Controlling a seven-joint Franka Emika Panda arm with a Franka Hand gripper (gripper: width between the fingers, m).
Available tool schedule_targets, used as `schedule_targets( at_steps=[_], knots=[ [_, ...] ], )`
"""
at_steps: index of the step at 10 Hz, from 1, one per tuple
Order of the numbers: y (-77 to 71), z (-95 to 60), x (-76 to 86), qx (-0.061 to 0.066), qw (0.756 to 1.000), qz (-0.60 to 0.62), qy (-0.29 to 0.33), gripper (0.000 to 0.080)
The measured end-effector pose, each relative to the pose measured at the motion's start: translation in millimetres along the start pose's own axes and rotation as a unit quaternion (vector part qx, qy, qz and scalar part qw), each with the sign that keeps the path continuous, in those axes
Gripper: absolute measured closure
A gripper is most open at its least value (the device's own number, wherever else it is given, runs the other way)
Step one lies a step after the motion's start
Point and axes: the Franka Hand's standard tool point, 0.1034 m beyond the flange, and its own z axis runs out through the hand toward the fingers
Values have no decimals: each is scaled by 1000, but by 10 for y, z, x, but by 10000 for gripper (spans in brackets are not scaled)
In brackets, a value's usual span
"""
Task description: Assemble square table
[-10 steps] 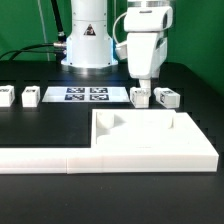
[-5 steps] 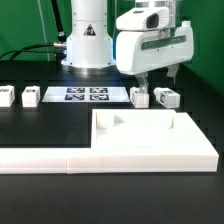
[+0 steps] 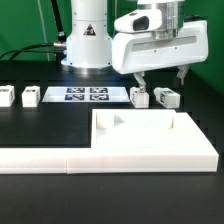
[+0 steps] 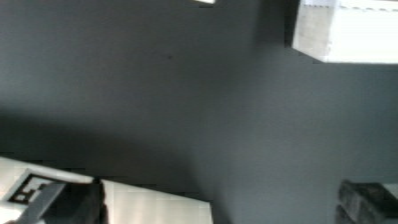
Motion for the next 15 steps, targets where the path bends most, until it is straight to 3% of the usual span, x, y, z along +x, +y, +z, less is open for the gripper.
schedule_targets(
  at_steps=[4,7,11,14,15],
  knots=[
    [-323,94,-217,4,1000,-17,-3,151],
    [-338,110,-229,4,1000,-21,-15,151],
    [-401,107,-322,4,990,-17,-141,151],
    [-476,95,-443,6,967,-18,-254,151],
    [-490,132,-402,8,962,-19,-271,151]
  ],
)
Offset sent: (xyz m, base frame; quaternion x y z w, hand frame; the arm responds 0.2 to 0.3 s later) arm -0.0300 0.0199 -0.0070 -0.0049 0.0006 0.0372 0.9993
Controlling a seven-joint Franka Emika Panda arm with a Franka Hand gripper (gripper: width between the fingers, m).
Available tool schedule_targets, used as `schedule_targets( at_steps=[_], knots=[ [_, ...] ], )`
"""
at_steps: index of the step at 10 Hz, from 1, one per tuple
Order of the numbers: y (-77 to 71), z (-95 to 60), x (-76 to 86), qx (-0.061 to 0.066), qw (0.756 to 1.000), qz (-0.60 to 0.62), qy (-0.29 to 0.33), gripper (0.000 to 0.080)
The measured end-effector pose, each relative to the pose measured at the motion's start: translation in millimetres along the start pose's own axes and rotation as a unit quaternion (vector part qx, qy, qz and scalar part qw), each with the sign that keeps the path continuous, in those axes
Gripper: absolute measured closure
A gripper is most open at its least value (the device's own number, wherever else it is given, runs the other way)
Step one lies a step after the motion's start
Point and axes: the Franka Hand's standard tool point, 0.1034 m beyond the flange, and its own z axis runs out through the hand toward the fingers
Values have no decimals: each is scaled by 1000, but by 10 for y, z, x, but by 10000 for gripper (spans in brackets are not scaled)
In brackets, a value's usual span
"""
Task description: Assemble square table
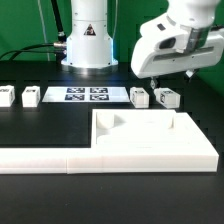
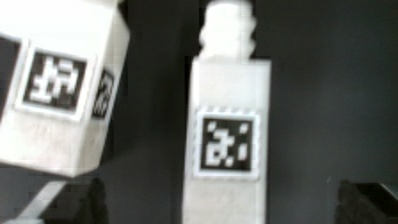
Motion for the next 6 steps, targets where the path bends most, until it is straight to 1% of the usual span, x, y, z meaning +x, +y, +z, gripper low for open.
schedule_targets(
  at_steps=[1,2,3,5,6],
  knots=[
    [8,46,-54,-5,999,-1,-40,151],
    [4,85,-67,-6,997,2,-76,151],
    [4,130,-65,-5,995,2,-104,151],
    [22,211,-129,-1,986,2,-168,151],
    [19,250,-87,-1,983,5,-182,151]
  ],
)
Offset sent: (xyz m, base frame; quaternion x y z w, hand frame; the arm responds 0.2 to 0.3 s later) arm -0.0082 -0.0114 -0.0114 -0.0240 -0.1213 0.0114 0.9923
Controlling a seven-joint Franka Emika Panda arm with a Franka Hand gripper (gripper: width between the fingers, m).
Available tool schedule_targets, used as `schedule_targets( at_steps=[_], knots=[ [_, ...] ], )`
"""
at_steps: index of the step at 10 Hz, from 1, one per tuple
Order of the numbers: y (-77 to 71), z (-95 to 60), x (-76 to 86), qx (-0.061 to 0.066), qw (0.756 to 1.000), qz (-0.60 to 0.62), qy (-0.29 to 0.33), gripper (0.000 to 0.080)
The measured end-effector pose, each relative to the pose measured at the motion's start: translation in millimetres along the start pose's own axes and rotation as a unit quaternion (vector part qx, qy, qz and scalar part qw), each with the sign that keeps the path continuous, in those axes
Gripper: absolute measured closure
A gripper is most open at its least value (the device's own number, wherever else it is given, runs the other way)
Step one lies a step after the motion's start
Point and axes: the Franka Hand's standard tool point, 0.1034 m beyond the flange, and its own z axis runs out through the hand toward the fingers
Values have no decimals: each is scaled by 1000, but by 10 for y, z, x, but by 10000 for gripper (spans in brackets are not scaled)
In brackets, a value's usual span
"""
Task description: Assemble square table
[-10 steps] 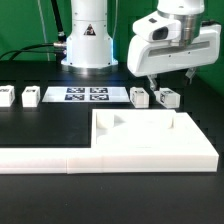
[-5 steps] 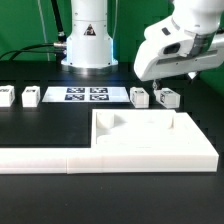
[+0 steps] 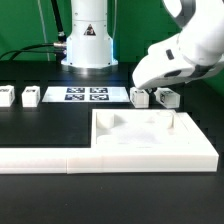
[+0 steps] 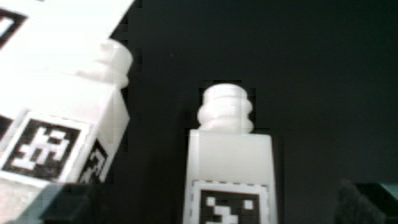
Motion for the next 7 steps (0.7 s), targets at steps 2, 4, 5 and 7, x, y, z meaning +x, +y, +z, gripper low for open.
schedule_targets(
  at_steps=[2,4,5,7],
  knots=[
    [-33,57,19,-3,1000,11,-3,151],
    [-49,107,30,-3,1000,10,-7,151],
    [-49,131,41,-3,1000,10,-7,151],
    [-52,164,66,-2,1000,10,-4,151]
  ],
)
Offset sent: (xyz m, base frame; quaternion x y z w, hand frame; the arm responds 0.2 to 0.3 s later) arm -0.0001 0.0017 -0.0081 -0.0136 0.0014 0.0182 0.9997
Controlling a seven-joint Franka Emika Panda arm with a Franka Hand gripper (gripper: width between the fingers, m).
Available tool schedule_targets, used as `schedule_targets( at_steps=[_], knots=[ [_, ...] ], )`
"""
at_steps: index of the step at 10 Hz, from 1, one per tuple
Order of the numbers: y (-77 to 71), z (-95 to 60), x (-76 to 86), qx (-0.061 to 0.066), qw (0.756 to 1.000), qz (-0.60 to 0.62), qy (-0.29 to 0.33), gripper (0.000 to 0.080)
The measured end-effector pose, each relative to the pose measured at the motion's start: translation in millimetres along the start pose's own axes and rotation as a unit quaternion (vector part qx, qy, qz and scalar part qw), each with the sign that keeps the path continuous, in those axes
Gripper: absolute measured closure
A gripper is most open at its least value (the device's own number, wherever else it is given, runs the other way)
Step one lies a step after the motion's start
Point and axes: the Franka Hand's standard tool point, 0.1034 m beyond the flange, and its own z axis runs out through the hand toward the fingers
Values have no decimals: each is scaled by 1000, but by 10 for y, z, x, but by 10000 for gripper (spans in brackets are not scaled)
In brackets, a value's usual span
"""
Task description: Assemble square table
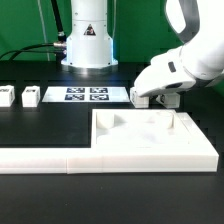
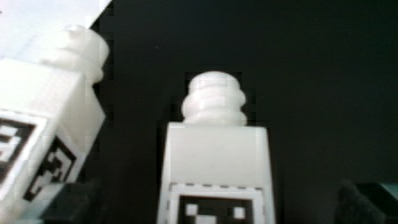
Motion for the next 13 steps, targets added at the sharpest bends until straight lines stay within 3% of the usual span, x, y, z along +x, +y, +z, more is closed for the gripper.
schedule_targets(
  at_steps=[1,4,9,13],
  knots=[
    [-18,13,6,-1,1000,4,2,151],
    [-74,34,23,-6,1000,2,7,518],
    [-59,22,13,-4,1000,-6,6,517],
    [122,-504,-287,17,999,-32,-13,515]
  ],
)
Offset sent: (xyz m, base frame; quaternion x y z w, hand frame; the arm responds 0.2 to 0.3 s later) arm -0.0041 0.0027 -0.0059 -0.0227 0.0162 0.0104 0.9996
